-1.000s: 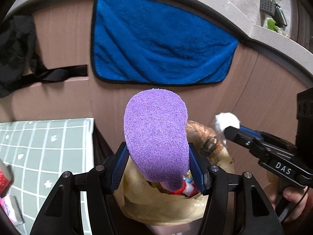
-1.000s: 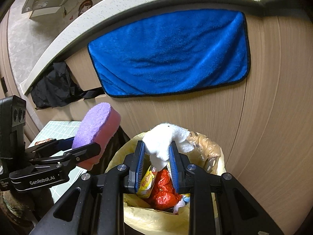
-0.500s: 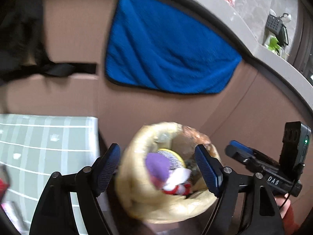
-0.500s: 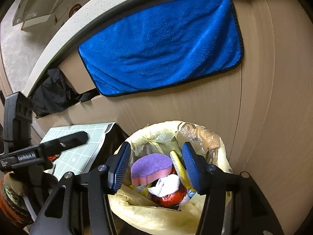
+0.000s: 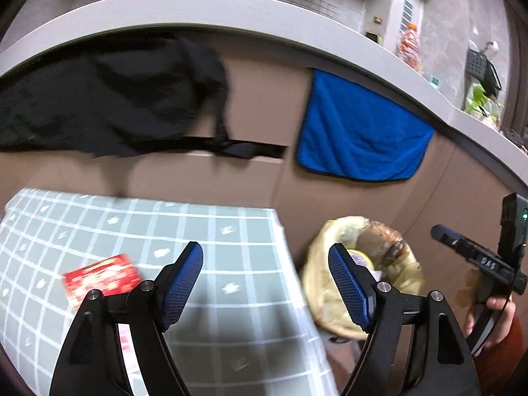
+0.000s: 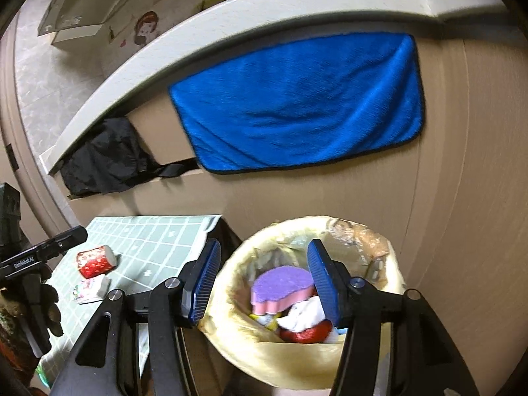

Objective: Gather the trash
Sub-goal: 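Open both grippers to drop the purple sponge and white tissue into the bin, then move the left gripper to the table and grasp the pink Kleenex tissue pack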

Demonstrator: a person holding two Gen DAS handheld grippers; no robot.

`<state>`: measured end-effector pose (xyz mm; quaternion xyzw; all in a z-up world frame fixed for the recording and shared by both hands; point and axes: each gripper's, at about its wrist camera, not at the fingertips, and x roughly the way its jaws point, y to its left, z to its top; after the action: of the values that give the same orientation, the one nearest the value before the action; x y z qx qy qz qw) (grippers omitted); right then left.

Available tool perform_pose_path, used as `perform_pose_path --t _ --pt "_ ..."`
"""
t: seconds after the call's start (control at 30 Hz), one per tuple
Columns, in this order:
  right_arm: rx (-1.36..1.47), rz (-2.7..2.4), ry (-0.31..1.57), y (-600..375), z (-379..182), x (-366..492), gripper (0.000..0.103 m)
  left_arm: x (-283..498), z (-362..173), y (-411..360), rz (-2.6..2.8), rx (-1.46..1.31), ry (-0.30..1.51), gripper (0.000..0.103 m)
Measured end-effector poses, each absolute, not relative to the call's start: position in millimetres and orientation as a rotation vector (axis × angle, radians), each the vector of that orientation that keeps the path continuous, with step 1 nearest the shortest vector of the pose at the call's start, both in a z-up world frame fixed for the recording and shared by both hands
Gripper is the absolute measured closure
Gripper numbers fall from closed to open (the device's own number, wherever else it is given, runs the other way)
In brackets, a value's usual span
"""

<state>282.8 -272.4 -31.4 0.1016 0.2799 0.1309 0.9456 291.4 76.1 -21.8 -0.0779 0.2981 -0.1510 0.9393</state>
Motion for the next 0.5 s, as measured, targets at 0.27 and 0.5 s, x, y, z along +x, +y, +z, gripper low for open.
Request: perform_pose_path --t 0.27,0.5 --pt "0.176 0.374 0.575 -219 -27 269 0.05 259 -34 181 -0.172 -0.229 0.627 0.025" --pt "0.121 0.48 0.641 -158 -40 276 0.05 238 -60 245 -0.12 -0.344 0.656 0.025"
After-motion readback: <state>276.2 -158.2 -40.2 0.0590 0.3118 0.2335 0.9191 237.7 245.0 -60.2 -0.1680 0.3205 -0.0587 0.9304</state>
